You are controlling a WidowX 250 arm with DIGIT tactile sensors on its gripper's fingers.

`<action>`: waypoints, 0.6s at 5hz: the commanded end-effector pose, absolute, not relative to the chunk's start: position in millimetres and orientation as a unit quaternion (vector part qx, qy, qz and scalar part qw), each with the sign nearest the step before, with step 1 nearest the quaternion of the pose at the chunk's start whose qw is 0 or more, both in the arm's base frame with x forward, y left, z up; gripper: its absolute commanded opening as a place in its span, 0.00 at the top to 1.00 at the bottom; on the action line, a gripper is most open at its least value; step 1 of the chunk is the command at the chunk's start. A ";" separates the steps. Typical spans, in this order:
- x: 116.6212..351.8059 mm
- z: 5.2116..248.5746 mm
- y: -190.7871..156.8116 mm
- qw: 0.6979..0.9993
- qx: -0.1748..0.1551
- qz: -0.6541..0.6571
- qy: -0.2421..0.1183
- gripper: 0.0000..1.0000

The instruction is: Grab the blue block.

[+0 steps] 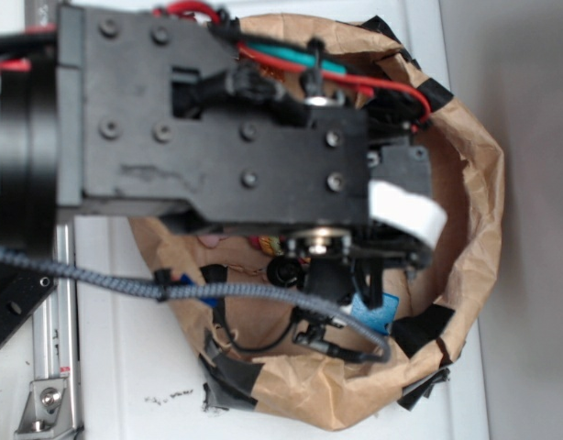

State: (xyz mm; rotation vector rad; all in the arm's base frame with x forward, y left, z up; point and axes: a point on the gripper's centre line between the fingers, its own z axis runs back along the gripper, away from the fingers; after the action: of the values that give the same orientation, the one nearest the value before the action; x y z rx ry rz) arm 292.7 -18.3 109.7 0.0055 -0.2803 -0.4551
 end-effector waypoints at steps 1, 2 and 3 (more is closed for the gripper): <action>293.1 65.7 -71.5 0.936 0.035 -0.330 -0.119 0.00; 294.0 37.9 -84.8 0.936 0.025 -0.336 -0.098 0.00; 293.0 21.6 -84.2 0.966 -0.019 -0.251 -0.052 0.00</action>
State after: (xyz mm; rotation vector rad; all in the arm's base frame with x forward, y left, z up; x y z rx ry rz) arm 295.5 -73.4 18.8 -0.0321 -0.0916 -0.5133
